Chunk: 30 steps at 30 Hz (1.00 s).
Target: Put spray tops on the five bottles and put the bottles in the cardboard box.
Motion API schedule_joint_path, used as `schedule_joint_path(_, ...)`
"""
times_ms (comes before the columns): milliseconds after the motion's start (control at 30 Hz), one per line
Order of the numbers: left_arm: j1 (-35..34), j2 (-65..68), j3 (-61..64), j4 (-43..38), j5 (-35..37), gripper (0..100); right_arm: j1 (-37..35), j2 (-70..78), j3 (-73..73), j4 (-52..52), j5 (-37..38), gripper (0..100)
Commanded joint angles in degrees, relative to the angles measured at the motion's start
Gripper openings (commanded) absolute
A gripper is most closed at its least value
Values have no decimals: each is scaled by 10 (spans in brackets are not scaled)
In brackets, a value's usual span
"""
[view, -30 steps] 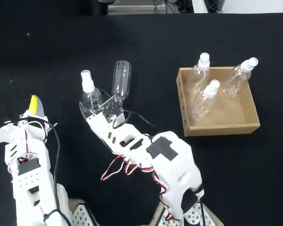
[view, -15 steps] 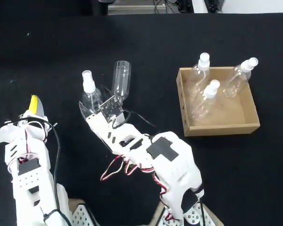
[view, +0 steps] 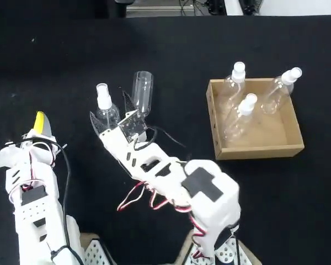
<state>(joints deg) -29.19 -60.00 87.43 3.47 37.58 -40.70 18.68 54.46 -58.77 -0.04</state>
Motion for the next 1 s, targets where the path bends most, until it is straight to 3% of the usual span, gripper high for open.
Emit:
schedule_joint_path(0, -5, -9, -32, -13, 4, 234, -16, -56, 0, 19, 3, 325)
schedule_joint_path(433, -5, -9, -32, -13, 4, 234, -29, -31, -17, 51, 3, 322)
schedule_joint_path(533, -5, -9, -32, -13, 4, 234, -29, -30, -18, 51, 3, 251)
schedule_joint_path(700, -5, -9, -32, -13, 4, 234, -17, -28, -29, 51, 3, 3)
schedule_joint_path(767, -5, -9, -31, -13, 4, 234, -12, -29, -28, 51, 3, 37)
schedule_joint_path(967, -5, -9, -31, -13, 4, 234, -11, -68, 2, 51, 5, 10)
